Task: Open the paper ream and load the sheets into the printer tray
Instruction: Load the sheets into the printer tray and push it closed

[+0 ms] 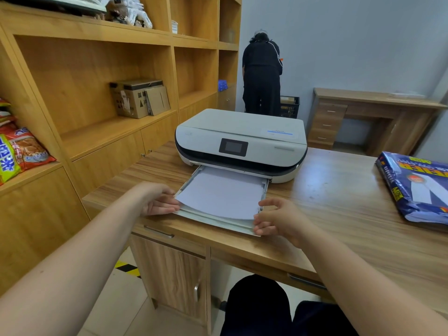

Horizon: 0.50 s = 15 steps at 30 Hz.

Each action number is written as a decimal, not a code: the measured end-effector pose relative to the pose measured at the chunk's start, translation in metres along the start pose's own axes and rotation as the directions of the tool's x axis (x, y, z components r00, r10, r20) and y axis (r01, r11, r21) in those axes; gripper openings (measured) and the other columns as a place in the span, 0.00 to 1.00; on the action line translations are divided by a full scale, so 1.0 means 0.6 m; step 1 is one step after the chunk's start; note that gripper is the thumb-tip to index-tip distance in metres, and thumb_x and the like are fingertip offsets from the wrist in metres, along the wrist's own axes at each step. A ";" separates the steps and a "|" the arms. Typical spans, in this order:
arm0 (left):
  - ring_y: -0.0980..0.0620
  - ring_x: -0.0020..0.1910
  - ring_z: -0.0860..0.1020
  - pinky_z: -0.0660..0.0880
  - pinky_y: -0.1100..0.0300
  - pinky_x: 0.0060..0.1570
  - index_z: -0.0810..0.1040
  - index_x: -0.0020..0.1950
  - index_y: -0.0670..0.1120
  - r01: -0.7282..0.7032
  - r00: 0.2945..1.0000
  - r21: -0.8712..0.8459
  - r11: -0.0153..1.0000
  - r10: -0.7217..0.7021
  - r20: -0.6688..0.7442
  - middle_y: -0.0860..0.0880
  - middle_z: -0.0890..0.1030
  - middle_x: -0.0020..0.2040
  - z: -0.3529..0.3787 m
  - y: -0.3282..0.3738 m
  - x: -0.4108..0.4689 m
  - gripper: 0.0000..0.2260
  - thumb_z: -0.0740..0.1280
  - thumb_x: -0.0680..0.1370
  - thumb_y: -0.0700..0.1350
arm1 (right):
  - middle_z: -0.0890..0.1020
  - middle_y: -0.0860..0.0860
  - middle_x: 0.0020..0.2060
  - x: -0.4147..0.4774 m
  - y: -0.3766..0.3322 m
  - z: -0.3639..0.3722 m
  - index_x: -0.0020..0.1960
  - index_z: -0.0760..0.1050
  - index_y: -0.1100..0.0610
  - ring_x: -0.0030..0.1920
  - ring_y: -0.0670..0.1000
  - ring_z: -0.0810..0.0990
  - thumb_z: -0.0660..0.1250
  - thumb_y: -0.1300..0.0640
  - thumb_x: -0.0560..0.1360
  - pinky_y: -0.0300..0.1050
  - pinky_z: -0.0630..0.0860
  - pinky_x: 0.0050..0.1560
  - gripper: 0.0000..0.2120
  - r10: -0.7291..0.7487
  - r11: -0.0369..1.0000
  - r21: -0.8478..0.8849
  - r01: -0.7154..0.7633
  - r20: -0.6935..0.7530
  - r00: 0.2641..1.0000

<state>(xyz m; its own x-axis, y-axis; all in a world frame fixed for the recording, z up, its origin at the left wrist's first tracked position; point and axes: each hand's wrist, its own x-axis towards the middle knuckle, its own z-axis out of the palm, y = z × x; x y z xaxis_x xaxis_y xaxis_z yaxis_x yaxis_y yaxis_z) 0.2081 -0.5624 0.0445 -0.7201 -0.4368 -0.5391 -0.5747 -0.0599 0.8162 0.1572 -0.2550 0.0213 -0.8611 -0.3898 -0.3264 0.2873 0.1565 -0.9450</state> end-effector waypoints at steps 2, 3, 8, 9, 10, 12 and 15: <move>0.45 0.33 0.84 0.81 0.57 0.31 0.77 0.54 0.40 -0.025 1.000 0.007 1.000 0.025 -0.016 0.39 0.85 0.40 -0.009 0.001 -0.002 0.06 0.63 0.80 0.39 | 0.83 0.65 0.43 -0.003 -0.004 -0.005 0.62 0.70 0.62 0.36 0.59 0.85 0.71 0.72 0.70 0.47 0.83 0.36 0.22 -0.014 1.000 -0.012 0.014 -0.009 1.000; 0.46 0.34 0.84 0.80 0.58 0.30 0.78 0.55 0.41 -0.052 0.998 0.010 0.999 0.052 -0.031 0.39 0.85 0.42 -0.012 0.003 -0.002 0.07 0.63 0.80 0.39 | 0.83 0.65 0.43 -0.005 -0.006 -0.009 0.61 0.71 0.62 0.37 0.59 0.85 0.71 0.71 0.70 0.48 0.83 0.37 0.21 -0.027 0.999 -0.023 0.027 -0.017 0.999; 0.49 0.39 0.80 0.79 0.59 0.33 0.78 0.57 0.43 -0.215 0.974 -0.060 0.975 0.210 -0.084 0.43 0.83 0.47 -0.014 0.012 0.011 0.09 0.62 0.80 0.43 | 0.85 0.62 0.43 0.000 -0.021 -0.023 0.58 0.73 0.60 0.39 0.59 0.86 0.69 0.67 0.73 0.49 0.83 0.38 0.15 -0.119 0.993 -0.025 0.117 -0.117 0.986; 0.48 0.42 0.80 0.80 0.57 0.37 0.78 0.57 0.43 -0.225 0.973 -0.105 0.969 0.218 -0.070 0.43 0.83 0.48 -0.012 0.013 0.012 0.09 0.62 0.81 0.45 | 0.85 0.62 0.43 0.003 -0.024 -0.027 0.58 0.74 0.60 0.40 0.59 0.86 0.68 0.67 0.75 0.49 0.83 0.37 0.13 -0.128 0.992 -0.006 0.128 -0.138 0.982; 0.46 0.46 0.80 0.80 0.54 0.42 0.79 0.57 0.43 -0.236 0.972 -0.144 0.961 0.232 -0.049 0.42 0.83 0.50 -0.009 0.015 0.015 0.11 0.60 0.81 0.46 | 0.85 0.62 0.43 0.007 -0.027 -0.030 0.57 0.74 0.60 0.40 0.59 0.86 0.66 0.66 0.76 0.48 0.83 0.37 0.11 -0.136 0.990 0.016 0.140 -0.156 0.978; 0.45 0.51 0.80 0.79 0.51 0.48 0.80 0.57 0.44 -0.280 0.960 -0.198 0.939 0.279 -0.035 0.42 0.83 0.52 -0.001 0.016 0.022 0.13 0.57 0.82 0.47 | 0.85 0.62 0.44 0.017 -0.029 -0.037 0.57 0.75 0.61 0.42 0.59 0.86 0.64 0.66 0.77 0.48 0.82 0.38 0.09 -0.150 0.986 0.046 0.162 -0.189 0.970; 0.45 0.56 0.80 0.76 0.48 0.58 0.80 0.56 0.45 -0.357 0.934 -0.230 0.906 0.352 -0.062 0.43 0.84 0.53 0.011 0.021 0.031 0.16 0.54 0.82 0.46 | 0.85 0.59 0.46 0.031 -0.029 -0.043 0.57 0.75 0.61 0.45 0.56 0.85 0.62 0.66 0.78 0.47 0.83 0.41 0.09 -0.176 0.982 0.025 0.186 -0.232 0.957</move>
<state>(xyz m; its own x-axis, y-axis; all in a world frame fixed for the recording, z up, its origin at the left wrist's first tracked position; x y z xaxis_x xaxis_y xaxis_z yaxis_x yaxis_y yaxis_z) 0.1850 -0.5653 0.0433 -0.8505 -0.4851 -0.2033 -0.1743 -0.1048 0.9791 0.1255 -0.2415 0.0323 -0.9715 -0.1904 -0.1410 0.1321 0.0586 -0.9895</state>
